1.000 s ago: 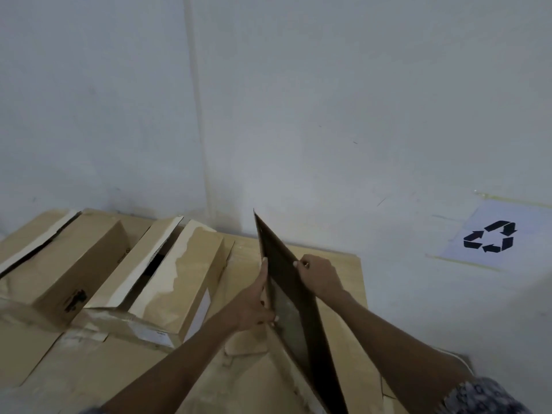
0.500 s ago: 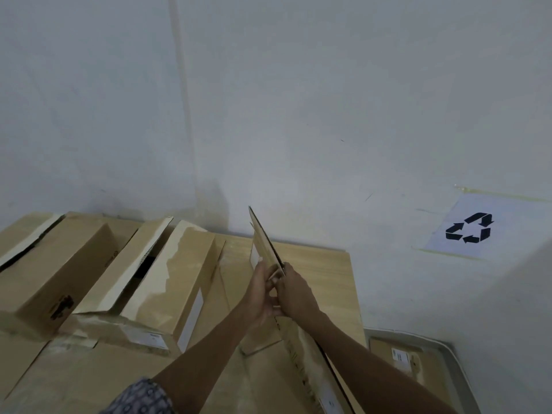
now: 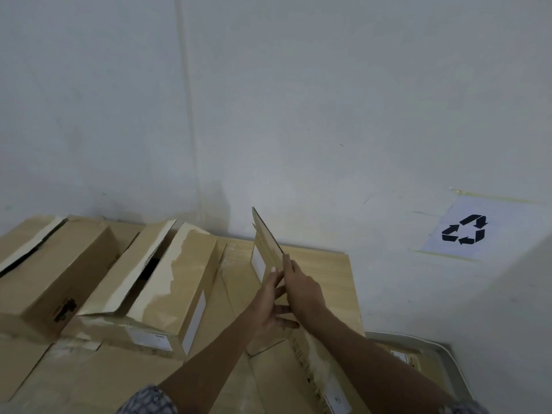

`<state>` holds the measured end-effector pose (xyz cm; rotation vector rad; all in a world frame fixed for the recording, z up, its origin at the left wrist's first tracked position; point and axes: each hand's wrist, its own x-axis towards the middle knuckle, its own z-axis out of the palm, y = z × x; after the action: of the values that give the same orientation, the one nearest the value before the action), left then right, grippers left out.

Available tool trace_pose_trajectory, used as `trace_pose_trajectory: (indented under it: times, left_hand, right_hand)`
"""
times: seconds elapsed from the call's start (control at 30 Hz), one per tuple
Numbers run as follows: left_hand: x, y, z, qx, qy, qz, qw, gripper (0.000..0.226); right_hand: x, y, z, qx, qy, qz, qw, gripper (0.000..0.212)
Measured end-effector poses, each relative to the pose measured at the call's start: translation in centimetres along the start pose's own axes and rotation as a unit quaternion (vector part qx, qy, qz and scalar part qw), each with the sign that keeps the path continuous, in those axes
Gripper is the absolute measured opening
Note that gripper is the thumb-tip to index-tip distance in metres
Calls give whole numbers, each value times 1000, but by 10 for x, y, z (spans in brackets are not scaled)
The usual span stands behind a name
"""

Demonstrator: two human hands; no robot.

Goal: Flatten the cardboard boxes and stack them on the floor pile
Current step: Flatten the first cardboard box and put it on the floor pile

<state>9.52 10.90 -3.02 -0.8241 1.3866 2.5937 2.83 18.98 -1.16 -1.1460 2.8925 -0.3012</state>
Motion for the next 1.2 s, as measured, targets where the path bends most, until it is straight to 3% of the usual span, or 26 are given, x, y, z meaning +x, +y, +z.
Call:
trace_pose_trajectory:
  times: [0.13, 0.23, 0.37, 0.53, 0.73, 0.87, 0.93, 1.0, 1.1, 1.2]
  left_hand:
    - [-2, 8, -11, 76, 59, 38, 995, 56]
    - [6, 14, -19, 106, 143, 94, 980, 46]
    - [11, 19, -20, 206, 197, 211, 935, 37]
    - [14, 14, -10, 286, 219, 290, 886, 36]
    - [36, -30, -20, 441, 101, 167, 876, 45]
    - [46, -70, -39, 487, 80, 84, 866, 46]
    - [51, -87, -51, 520, 65, 51, 850, 47]
    - [56, -99, -61, 572, 54, 9, 819, 49]
    - [69, -114, -76, 642, 55, -54, 763, 60]
    - [86, -125, -80, 706, 58, -89, 700, 58]
  right_hand:
    - [18, 3, -48, 42, 49, -9, 998, 61]
    - [31, 7, -90, 39, 119, -34, 992, 64]
    - [36, 33, -143, 193, 195, -10, 962, 55]
    - [33, 107, -123, 320, 171, 43, 931, 53]
    - [9, 159, 0, 336, 42, 164, 926, 54]
    - [-10, 170, 63, 302, -15, 238, 923, 55]
    - [-17, 178, 85, 299, -26, 301, 905, 57]
    - [-23, 184, 103, 235, -53, 329, 913, 60]
    - [-30, 185, 130, 39, -112, 241, 963, 66]
    - [-33, 178, 152, 66, -219, 144, 963, 71]
